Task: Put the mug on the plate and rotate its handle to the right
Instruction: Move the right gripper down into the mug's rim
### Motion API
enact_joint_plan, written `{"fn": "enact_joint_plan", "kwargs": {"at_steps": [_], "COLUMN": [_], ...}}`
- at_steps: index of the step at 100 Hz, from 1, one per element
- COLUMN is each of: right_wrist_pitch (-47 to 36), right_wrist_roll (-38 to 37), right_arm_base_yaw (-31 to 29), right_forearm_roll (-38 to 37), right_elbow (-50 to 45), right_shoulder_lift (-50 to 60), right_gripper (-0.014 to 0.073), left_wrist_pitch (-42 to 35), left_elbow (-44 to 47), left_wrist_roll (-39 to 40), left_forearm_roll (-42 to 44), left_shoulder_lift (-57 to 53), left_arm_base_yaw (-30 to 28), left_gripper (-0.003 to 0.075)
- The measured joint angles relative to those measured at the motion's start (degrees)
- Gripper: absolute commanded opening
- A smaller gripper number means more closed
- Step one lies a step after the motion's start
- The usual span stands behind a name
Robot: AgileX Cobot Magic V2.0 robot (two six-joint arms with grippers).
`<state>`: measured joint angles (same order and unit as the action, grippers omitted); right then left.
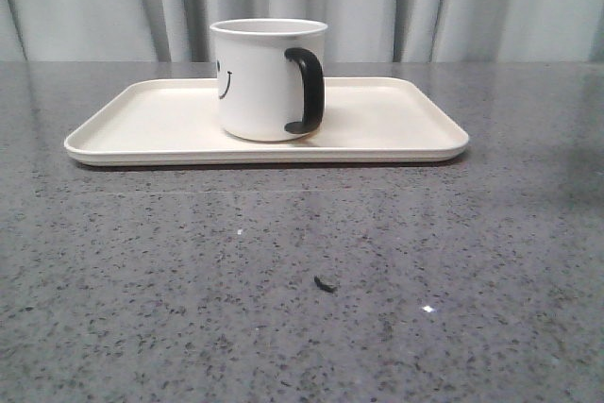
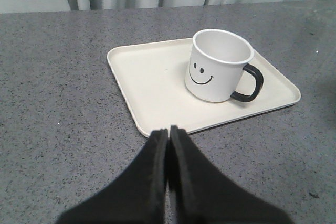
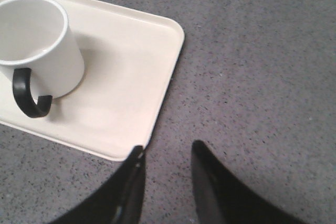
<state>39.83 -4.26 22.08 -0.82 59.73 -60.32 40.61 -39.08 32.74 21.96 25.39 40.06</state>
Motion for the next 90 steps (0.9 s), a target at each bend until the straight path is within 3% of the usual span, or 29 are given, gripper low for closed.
{"fn": "enact_joint_plan", "kwargs": {"at_steps": [53, 90], "right_wrist_pitch": [21.3, 25.64], "right_wrist_roll": [-2.65, -6.03], "right_arm_base_yaw": [7.99, 8.33], "right_forearm_roll": [0.82, 6.11], "right_elbow": [35.08, 48.01], "right_shoulder_lift": [-32.03, -45.47], "right_gripper": [0.0421, 0.0421], "left_wrist_pitch": [-1.76, -1.76], "left_elbow": [0.21, 0.21], "left_wrist_roll": [0.08, 0.08], "left_forearm_roll": [-0.12, -0.12], "left_shoulder_lift": [-0.22, -0.22], "left_arm_base_yaw": [0.0, 0.0], "left_gripper": [-0.0019, -0.0019]}}
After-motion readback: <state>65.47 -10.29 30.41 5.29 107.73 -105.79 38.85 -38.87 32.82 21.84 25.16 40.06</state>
